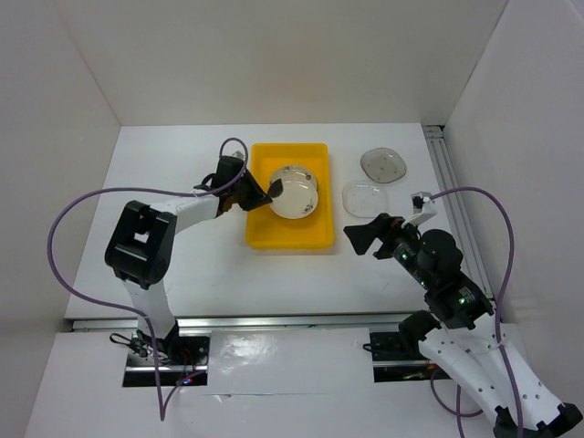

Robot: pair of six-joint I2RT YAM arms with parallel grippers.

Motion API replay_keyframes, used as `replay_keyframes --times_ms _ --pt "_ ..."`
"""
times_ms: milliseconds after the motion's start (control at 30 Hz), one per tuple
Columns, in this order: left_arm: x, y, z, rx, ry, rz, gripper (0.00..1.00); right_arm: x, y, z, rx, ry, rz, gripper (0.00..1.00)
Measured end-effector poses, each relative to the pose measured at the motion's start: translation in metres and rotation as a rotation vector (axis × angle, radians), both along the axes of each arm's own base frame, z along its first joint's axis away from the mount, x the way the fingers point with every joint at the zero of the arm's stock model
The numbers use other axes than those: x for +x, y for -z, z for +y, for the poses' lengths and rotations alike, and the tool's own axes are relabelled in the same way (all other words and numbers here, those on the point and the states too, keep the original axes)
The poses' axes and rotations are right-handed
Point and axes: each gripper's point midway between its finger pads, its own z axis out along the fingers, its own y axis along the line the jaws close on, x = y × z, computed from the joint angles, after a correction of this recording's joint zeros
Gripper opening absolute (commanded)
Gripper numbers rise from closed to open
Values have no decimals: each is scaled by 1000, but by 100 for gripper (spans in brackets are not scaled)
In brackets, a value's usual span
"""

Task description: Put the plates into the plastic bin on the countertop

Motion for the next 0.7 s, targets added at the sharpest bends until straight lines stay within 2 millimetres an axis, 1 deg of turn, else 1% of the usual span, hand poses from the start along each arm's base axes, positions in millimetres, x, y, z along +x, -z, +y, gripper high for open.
replay_keyframes --times_ms 33,100,200,300,433,567,633,667,700 --pt "1 0 -1 4 8 -1 0 0 2 -1 0 3 0 100" --pt "7 -7 -3 1 17 -21 0 -1 9 -2 -7 8 11 100" --pt "20 -27 -8 -17 19 -74 0 0 18 -2 -16 11 28 100" --pt "28 -40 -11 -32 19 -113 0 0 23 -2 -19 14 38 100" --pt "34 -40 -10 -38 17 -116 0 2 32 -1 -23 15 62 100" --pt "42 -28 -4 -33 3 -93 0 3 38 0 -26 18 82 100" --pt "43 -21 0 -27 -5 -77 7 3 39 0 -28 19 85 100" --pt "44 -17 4 -23 -12 -68 21 4 40 -1 -30 22 87 100" --pt "46 -14 7 -20 -16 -62 31 4 40 -1 -31 23 88 100"
